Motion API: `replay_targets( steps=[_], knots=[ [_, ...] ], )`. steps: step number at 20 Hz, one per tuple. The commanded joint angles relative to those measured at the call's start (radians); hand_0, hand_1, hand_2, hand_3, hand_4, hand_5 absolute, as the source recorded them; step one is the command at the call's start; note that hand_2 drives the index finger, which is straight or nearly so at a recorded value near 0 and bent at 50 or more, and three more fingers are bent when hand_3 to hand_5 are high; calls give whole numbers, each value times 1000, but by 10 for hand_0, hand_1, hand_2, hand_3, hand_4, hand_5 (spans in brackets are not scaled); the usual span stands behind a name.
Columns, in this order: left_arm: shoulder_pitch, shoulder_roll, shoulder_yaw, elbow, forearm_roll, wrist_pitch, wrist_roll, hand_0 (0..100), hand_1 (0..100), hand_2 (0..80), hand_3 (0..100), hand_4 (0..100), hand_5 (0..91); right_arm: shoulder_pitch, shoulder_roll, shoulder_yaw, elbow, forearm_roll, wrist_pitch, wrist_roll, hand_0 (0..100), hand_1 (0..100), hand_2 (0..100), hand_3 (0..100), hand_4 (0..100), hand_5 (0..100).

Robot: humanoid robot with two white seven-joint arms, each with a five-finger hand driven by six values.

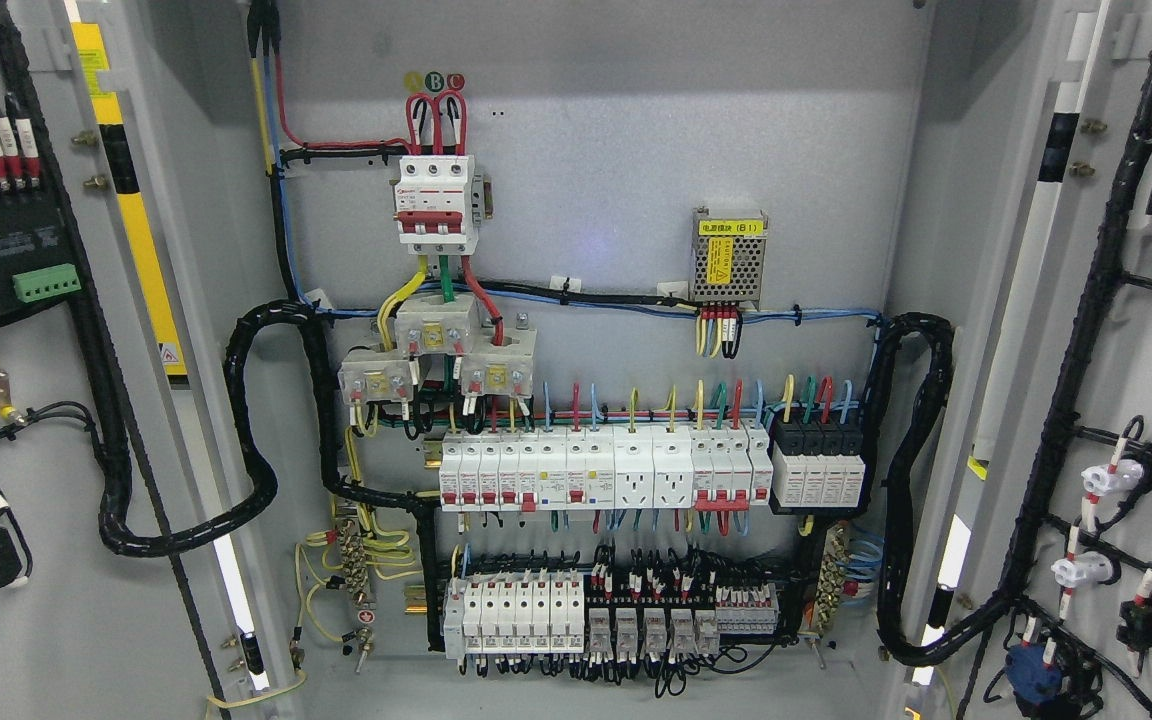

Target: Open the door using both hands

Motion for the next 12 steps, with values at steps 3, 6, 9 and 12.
replay_targets(
  steps=[3,6,9,12],
  knots=[
    [56,-106,-381,267,-102,-11,72,120,556,0,0,0,0,13,56,312,424,196,0,-4,0,500,40,0,0,0],
    [45,-136,-423,516,-124,-9,89,120,556,0,0,0,0,-1,105,315,622,253,0,-4,0,500,40,0,0,0],
    [5,-187,-441,838,-184,-11,105,120,556,0,0,0,0,-60,138,306,847,298,0,-4,0,500,40,0,0,0],
    [-55,-224,-440,1112,-191,-18,106,120,556,0,0,0,0,-111,165,301,1068,298,0,-4,0,500,40,0,0,0]
  ],
)
